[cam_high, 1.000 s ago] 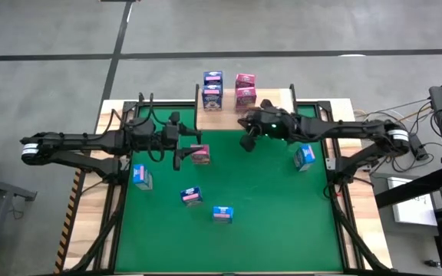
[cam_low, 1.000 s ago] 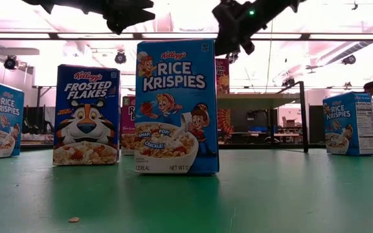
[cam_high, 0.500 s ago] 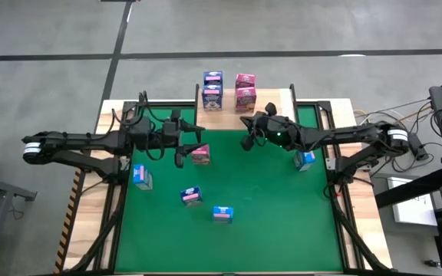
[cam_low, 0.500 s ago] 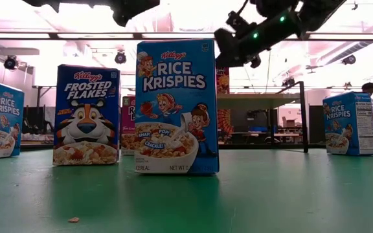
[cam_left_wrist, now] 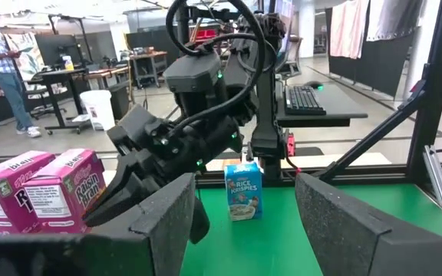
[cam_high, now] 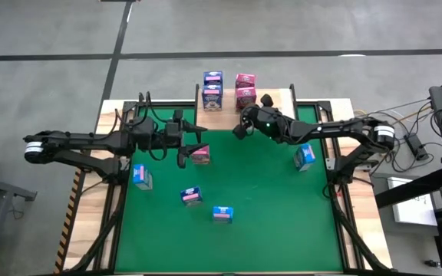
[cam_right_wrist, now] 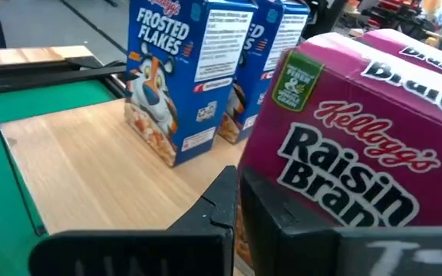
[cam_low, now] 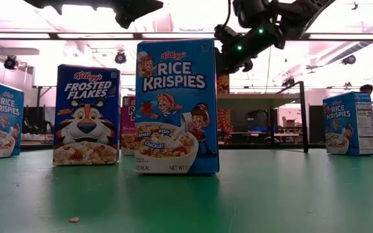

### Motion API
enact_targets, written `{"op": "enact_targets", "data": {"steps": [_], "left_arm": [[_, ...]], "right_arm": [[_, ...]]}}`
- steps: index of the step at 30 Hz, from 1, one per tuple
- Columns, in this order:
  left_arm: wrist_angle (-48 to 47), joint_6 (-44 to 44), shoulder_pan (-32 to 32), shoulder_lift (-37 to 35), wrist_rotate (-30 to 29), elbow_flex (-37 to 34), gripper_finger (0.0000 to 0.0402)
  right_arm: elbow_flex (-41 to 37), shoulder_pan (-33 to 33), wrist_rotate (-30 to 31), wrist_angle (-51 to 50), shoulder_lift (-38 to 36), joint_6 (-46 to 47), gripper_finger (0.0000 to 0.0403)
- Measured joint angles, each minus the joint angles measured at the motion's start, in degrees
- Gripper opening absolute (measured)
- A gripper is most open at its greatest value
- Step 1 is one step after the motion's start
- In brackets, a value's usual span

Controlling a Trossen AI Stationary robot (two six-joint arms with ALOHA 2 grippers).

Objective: Stack cereal on shelf
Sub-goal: Put the right pink cereal box on the shelf aligned with the other pink cereal box

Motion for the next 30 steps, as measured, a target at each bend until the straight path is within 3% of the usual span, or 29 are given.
{"op": "enact_targets", "data": {"steps": [20, 24, 30], "left_arm": [[0.1, 0.2, 0.0, 0.0, -0.2, 0.1, 0.021], [0.0, 0.2, 0.0, 0.0, -0.2, 0.1, 0.021], [-0.8, 0.2, 0.0, 0.1, -0.2, 0.1, 0.021]], "right_arm": [[2.0, -1.2, -0.2, -0.3, 2.7, -2.2, 0.0009], [2.0, 0.4, -0.9, -2.1, 0.3, -2.5, 0.0009], [3.2, 1.2, -8.3, -10.0, -7.2, -1.7, 0.0009]]}}
